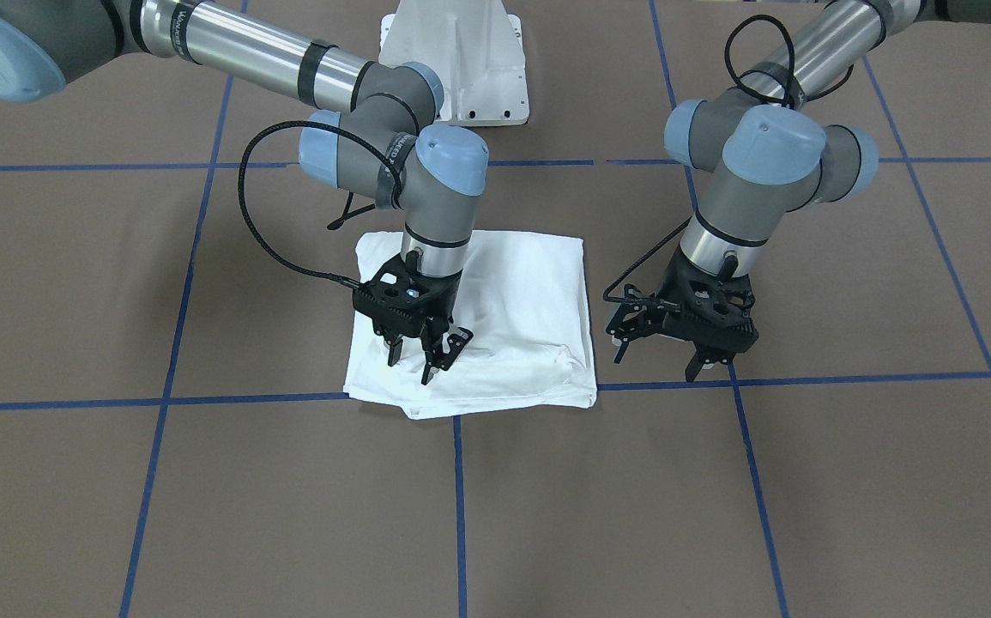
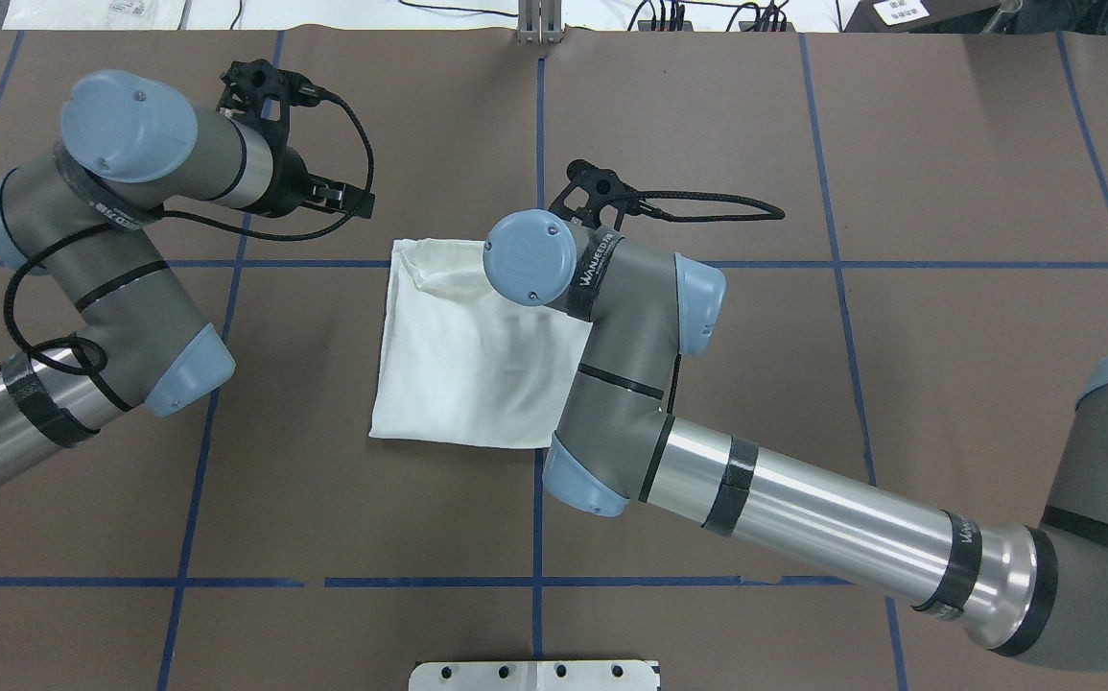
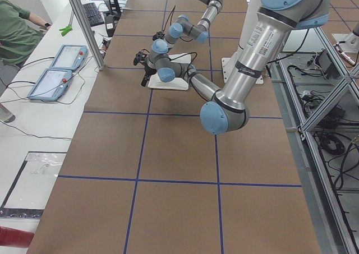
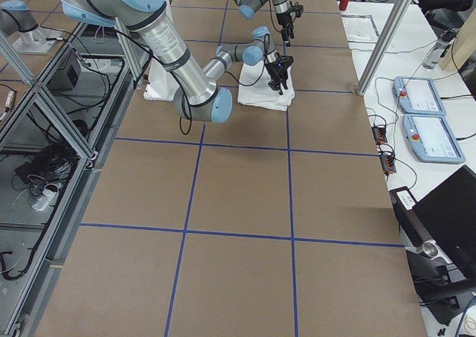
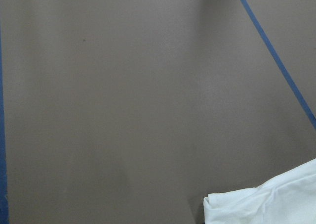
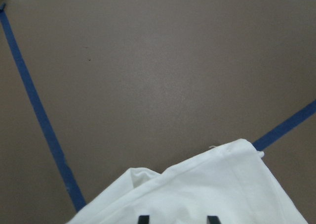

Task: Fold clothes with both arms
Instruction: 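Lower the folded half onto the shirt and open both grippers, then press the folded shirt sides with both grippers to square it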

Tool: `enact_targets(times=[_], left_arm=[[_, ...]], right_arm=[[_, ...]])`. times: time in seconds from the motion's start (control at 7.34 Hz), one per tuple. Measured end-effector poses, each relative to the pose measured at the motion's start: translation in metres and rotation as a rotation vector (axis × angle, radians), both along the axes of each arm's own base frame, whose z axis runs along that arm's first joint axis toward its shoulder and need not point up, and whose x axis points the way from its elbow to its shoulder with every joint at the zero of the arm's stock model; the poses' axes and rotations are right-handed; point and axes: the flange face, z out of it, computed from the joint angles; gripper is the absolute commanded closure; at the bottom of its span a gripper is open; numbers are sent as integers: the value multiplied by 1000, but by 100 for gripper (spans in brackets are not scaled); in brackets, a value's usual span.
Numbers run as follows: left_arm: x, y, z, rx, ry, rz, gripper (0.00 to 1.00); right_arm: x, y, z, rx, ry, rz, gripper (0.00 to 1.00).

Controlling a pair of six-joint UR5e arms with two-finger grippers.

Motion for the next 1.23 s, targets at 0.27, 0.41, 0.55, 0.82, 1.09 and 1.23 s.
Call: enact_targets(times=[0.27, 0.41, 0.55, 0.82, 1.09, 1.23], left_arm=[[0, 0, 0, -10, 5, -6, 0], [0, 0, 2, -13, 5, -8, 0], [-1, 2, 6, -13, 10, -9, 0], [-3, 5, 14, -10, 29, -15, 0], [-1, 8, 13, -17, 38, -16, 0], [9, 14, 10, -31, 45, -10, 0]], right_arm=[[10, -11, -2, -6, 16, 15, 100], [16, -20, 3, -17, 37, 27, 100], [19, -27, 11, -27, 61, 37, 67], [18, -34, 21, -21, 101, 16, 0], [21, -41, 9, 13, 120, -55, 0], [33, -50, 2, 18, 112, -112, 0]])
